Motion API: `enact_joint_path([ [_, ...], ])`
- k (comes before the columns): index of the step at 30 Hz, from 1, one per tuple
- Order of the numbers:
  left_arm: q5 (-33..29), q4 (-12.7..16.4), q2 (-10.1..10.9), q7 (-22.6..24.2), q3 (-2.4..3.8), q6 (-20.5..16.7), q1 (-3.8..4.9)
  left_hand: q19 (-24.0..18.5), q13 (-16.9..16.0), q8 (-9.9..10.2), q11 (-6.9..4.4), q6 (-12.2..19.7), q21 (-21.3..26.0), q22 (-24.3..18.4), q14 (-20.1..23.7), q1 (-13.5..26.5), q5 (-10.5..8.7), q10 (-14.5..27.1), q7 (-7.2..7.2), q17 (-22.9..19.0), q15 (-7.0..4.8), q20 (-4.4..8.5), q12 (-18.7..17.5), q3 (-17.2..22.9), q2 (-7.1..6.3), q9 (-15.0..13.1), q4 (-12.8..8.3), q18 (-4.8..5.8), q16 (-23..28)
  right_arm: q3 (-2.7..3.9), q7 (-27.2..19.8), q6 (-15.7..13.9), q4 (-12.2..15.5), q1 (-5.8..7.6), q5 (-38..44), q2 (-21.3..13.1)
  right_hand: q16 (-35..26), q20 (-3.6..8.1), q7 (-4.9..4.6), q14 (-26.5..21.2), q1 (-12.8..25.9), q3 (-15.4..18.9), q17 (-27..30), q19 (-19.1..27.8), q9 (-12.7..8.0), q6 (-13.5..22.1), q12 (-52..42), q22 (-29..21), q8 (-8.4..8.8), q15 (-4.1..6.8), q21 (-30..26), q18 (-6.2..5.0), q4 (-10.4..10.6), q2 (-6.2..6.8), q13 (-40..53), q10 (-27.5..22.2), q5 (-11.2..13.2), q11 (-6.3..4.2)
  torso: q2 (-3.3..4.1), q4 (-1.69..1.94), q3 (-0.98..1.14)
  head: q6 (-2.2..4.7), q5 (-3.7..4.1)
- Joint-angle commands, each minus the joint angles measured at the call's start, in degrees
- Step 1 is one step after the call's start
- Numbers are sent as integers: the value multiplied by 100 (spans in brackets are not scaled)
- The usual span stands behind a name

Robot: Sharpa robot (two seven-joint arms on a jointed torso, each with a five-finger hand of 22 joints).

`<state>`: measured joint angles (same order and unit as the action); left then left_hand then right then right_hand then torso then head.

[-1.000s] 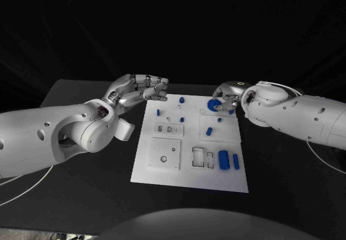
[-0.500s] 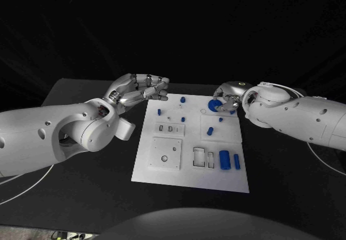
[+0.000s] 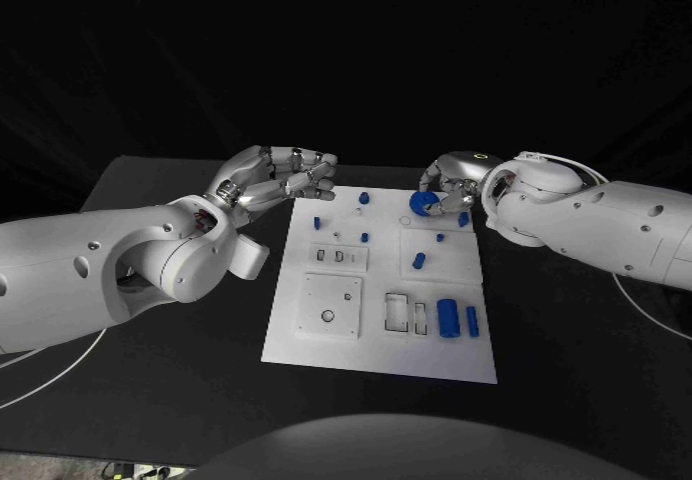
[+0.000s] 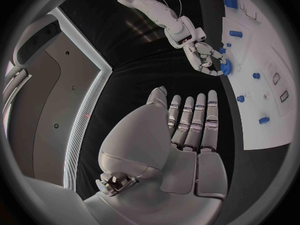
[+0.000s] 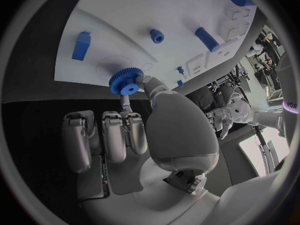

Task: Assemble the parts on the task board

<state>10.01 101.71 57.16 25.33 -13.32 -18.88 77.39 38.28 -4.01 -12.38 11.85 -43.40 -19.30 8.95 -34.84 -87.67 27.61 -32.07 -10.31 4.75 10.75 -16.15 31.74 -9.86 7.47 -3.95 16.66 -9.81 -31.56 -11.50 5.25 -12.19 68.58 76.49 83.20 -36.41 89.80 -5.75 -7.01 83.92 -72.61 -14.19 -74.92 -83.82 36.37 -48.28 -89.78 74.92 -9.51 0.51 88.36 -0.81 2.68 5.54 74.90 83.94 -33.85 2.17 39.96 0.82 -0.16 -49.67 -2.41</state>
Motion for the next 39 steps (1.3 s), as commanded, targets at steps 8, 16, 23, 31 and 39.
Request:
enact_joint_path([
  [8, -13, 2, -3, 19, 4, 109, 1, 43, 10, -38, 23, 18, 12, -6, 11, 4, 29, -4, -38, -6, 35, -4, 29, 6, 55, 10, 6, 46, -27, 8, -91, 137, 130, 56, -94, 237, 20, -55, -29, 608, 42, -62, -1508, -402, -44, -58, -22, 1421, 44, -56, -28, 16, 2, -9, 1510, 606, 23, 74, 2, 6, 1, -17, -49],
  [16, -13, 10, 55, 5, 3, 73, 1, 44, 10, -40, 27, 20, 11, -6, 10, 4, 28, -6, -40, -7, 36, -4, 31, 6, 58, 10, 7, 47, -31, 41, -113, 151, 8, 71, -115, 631, 20, -79, -49, 608, 15, -112, -1508, -408, -94, -78, -22, 1424, 90, -84, -22, 18, -13, 3, 1510, 606, 79, 105, -2, -2, 2, -25, -36],
  [23, -13, 34, 132, 7, 3, 36, 1, 43, 10, -41, 29, 19, 12, -6, 8, 4, 27, -9, -41, -7, 37, -4, 33, 4, 57, 10, 7, 49, -34, 58, -143, 214, -190, 77, -117, 998, 20, -92, -57, 608, 4, -137, -1508, -411, -119, -101, -22, 1425, 108, -97, -20, 19, -18, 4, 1510, 606, 120, 117, -7, 20, -1, -26, -36],
  [31, -13, 26, 106, 4, 3, 47, 0, 43, 10, -43, 30, 19, 11, -6, 6, 5, 26, -10, -41, -8, 37, -4, 34, 3, 57, 10, 7, 49, -36, 62, -168, 336, -480, 41, -109, 1339, 20, -100, -61, 608, -15, -161, -1508, -402, -140, -117, -22, 1421, 124, -105, -28, 16, -30, 4, 1510, 606, 132, 124, -1, 15, -6, -22, -42],
  [39, -13, 23, 89, -3, 3, 47, 0, 44, 10, -44, 32, 19, 11, -5, 5, 5, 26, -12, -42, -8, 38, -4, 36, 2, 56, 10, 8, 50, -39, 63, -201, 406, -764, -30, -124, 1579, 20, -109, -71, 608, -14, -179, -1508, -398, -171, -110, -22, 1420, 157, -112, -31, 15, -31, 9, 1510, 606, 162, 130, -4, 11, 4, -33, -66],
])
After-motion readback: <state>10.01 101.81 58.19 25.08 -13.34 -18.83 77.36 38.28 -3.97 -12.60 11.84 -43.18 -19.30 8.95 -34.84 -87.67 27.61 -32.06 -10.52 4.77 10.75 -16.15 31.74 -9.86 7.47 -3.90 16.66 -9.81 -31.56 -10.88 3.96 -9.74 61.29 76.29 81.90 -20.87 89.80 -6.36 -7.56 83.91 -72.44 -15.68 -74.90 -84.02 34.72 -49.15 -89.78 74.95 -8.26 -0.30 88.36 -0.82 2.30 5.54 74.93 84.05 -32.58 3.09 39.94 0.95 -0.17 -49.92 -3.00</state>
